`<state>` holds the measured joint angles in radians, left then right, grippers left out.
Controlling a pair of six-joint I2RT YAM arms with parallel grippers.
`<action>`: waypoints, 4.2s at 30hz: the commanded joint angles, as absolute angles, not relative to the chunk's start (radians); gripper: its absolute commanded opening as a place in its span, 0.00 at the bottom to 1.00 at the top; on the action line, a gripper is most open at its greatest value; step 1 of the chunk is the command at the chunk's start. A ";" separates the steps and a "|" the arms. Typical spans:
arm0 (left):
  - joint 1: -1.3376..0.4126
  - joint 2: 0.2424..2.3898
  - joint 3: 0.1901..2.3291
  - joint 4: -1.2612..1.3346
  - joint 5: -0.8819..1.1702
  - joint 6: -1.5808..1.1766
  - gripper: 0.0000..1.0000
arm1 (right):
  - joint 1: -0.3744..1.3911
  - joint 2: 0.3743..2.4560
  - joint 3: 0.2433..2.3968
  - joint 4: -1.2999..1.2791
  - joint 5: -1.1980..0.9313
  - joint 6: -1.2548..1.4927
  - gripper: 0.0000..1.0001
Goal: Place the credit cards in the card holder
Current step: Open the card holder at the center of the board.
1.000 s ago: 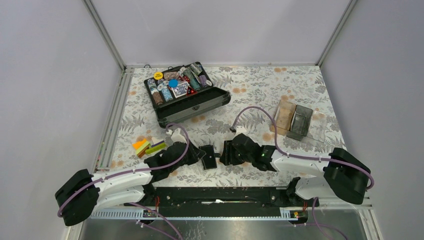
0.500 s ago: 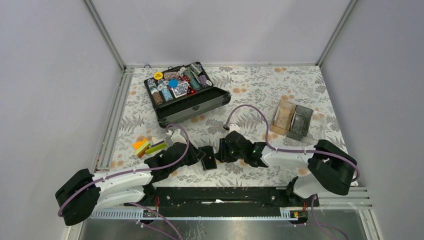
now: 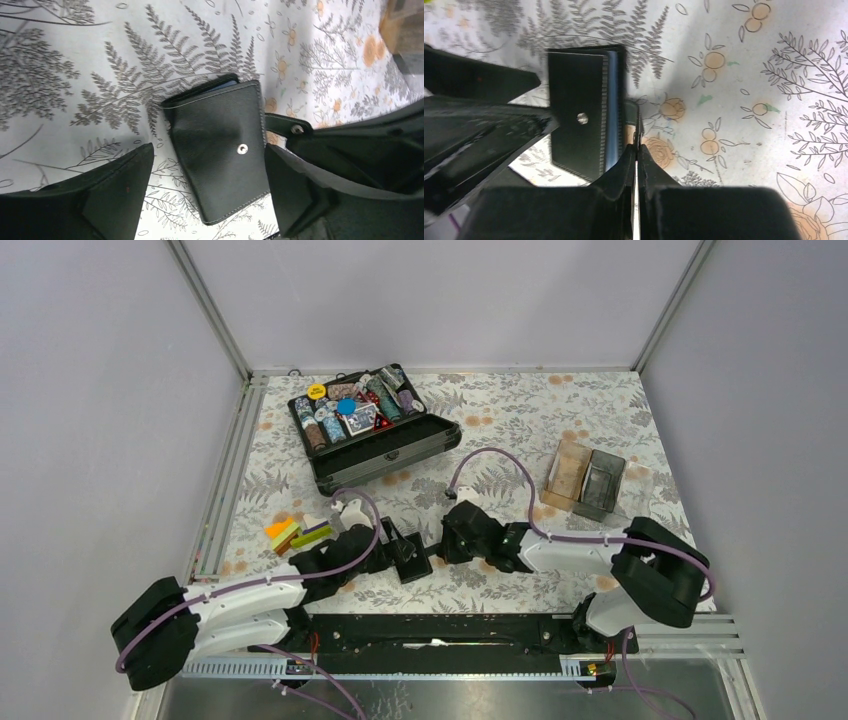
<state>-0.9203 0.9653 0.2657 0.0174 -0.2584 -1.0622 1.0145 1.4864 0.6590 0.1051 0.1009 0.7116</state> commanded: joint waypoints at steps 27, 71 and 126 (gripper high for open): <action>-0.965 1.029 0.420 -0.030 -0.222 -0.932 0.94 | 1.019 1.198 0.569 0.153 -0.019 0.739 0.00; -0.989 1.076 0.497 -0.310 -0.545 -0.886 0.71 | 1.019 1.178 0.572 0.073 0.064 0.729 0.00; -0.927 1.154 0.559 -0.202 -0.369 -0.738 0.81 | 1.019 1.173 0.576 -0.027 0.179 0.698 0.00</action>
